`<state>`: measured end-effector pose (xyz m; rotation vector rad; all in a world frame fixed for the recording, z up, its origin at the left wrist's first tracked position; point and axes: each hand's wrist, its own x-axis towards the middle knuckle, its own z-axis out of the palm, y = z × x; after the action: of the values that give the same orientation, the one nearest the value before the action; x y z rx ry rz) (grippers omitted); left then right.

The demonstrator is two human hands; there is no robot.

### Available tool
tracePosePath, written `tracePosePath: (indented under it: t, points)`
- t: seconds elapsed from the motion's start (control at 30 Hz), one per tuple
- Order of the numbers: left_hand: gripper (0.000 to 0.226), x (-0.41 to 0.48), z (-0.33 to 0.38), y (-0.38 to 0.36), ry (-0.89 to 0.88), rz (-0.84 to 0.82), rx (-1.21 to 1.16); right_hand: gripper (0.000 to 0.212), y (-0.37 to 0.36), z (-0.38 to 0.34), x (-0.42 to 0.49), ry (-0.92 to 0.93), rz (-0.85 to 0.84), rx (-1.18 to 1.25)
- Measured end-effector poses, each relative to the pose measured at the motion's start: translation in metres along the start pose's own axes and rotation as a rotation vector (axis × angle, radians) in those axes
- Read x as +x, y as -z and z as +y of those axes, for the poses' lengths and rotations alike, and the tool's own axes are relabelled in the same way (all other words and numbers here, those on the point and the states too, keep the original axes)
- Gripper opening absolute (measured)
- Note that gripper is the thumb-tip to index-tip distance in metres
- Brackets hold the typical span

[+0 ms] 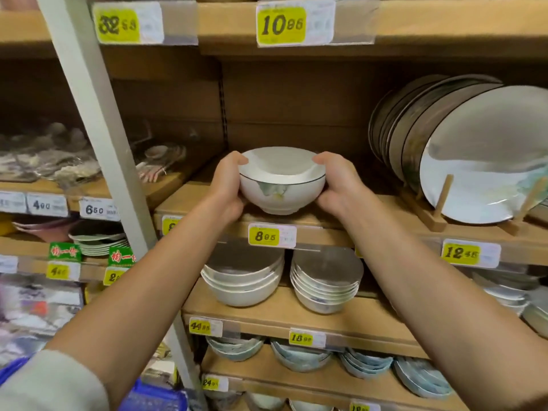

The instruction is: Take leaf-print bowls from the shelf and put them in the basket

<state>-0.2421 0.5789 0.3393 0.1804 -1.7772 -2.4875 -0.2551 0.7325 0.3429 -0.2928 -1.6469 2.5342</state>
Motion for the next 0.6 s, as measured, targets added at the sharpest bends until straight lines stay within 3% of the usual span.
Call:
tracePosePath:
  t: [0.13,0.43,0.6]
  points:
    - [0.026,0.023,0.001,0.002,0.018,-0.007,-0.030,0.018,-0.005,0.003,0.019,-0.005,0.015,0.020]
    - [0.027,0.053,-0.009,0.006,0.052,-0.102,-0.032,0.017,-0.004,0.013,0.040,-0.026,0.029,0.053]
    - [0.019,0.055,-0.008,0.008,0.055,-0.095,0.012,0.016,0.001,0.009,0.042,-0.042,-0.061,-0.017]
